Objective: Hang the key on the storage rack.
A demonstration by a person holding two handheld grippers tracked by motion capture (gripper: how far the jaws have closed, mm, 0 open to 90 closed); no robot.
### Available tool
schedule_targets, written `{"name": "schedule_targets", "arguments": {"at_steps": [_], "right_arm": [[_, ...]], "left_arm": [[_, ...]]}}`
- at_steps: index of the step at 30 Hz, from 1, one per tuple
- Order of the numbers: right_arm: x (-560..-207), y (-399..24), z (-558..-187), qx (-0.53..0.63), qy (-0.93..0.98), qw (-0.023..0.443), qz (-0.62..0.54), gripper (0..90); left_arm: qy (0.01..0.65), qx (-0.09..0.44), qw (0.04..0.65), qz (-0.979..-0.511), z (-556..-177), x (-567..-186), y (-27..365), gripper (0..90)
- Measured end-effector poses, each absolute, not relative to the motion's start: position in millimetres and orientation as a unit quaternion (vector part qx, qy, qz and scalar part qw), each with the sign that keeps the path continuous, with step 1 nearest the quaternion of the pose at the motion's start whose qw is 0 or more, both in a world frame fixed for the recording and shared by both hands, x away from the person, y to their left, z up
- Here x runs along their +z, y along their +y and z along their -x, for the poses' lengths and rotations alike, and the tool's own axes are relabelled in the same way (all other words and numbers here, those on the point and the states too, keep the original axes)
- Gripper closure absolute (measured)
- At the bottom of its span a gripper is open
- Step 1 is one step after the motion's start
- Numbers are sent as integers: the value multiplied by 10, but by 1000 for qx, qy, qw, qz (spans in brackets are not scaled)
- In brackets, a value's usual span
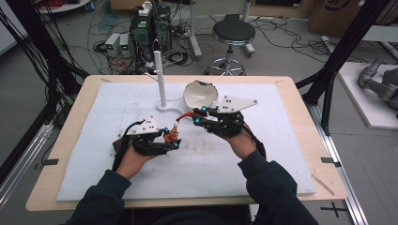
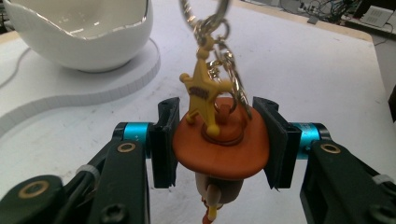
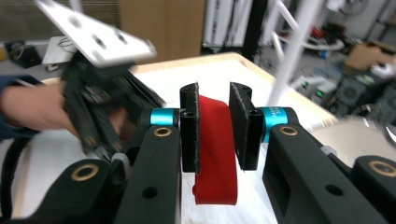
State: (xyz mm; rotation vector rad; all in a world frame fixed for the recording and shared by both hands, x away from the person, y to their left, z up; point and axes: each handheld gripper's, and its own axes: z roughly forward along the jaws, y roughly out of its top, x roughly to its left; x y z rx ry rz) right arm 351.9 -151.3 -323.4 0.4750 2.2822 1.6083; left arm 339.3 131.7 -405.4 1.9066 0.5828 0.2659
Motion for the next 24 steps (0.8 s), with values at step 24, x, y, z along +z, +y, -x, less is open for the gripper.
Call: {"name": "schedule_targets", "arguments": {"at_steps": [24], "right_arm": [[-3657,-2189,-3636,566,765,139,-273,557]], "left_arm": [[241,141,491,-825,-3914,-2811,1526,536]]}}
